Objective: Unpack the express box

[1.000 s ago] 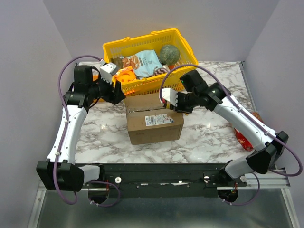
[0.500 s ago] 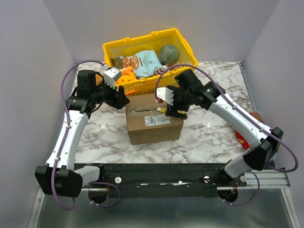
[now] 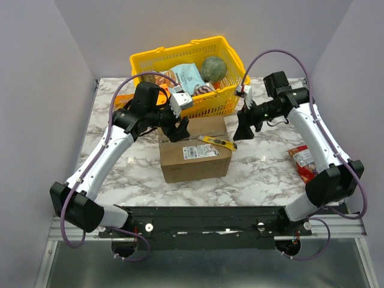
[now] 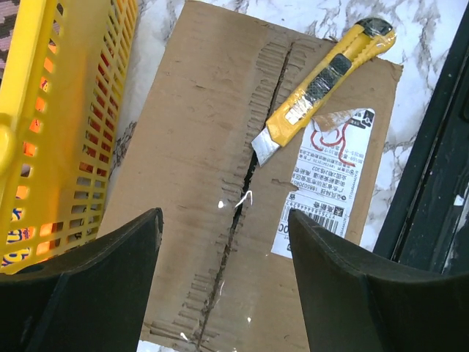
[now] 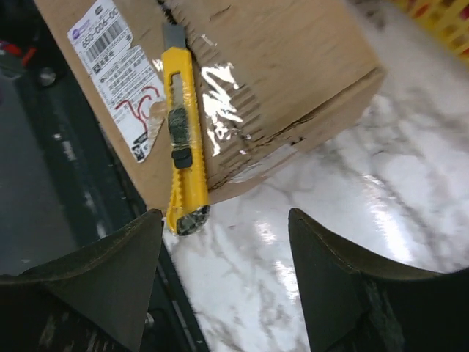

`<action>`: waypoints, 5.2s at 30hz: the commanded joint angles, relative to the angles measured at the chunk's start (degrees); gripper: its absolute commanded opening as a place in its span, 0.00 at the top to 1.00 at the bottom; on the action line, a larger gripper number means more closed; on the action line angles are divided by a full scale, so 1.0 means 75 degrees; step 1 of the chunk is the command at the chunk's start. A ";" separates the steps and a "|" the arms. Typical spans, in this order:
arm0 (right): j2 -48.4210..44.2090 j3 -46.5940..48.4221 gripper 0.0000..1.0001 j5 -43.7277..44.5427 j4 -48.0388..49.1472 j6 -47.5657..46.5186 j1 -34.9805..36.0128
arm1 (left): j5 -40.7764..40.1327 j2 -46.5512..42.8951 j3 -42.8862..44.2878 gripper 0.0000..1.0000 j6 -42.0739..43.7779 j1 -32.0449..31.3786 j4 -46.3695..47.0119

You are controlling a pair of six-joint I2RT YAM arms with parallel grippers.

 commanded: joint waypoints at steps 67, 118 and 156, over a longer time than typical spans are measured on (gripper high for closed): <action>-0.0114 0.1664 0.97 0.2134 -0.0212 -0.2160 0.1856 | 0.1239 0.0732 0.1760 0.25 0.0873 -0.0819 -0.0297; -0.0712 0.1875 0.29 -0.3785 0.1925 0.1006 -0.1216 | 0.3688 0.0615 -0.0772 1.00 -0.5759 -0.0244 0.8504; -0.1028 0.0798 0.58 -0.2918 0.3678 0.2329 0.0086 | 0.3313 0.1682 -0.0643 1.00 -0.6697 -0.0831 1.0848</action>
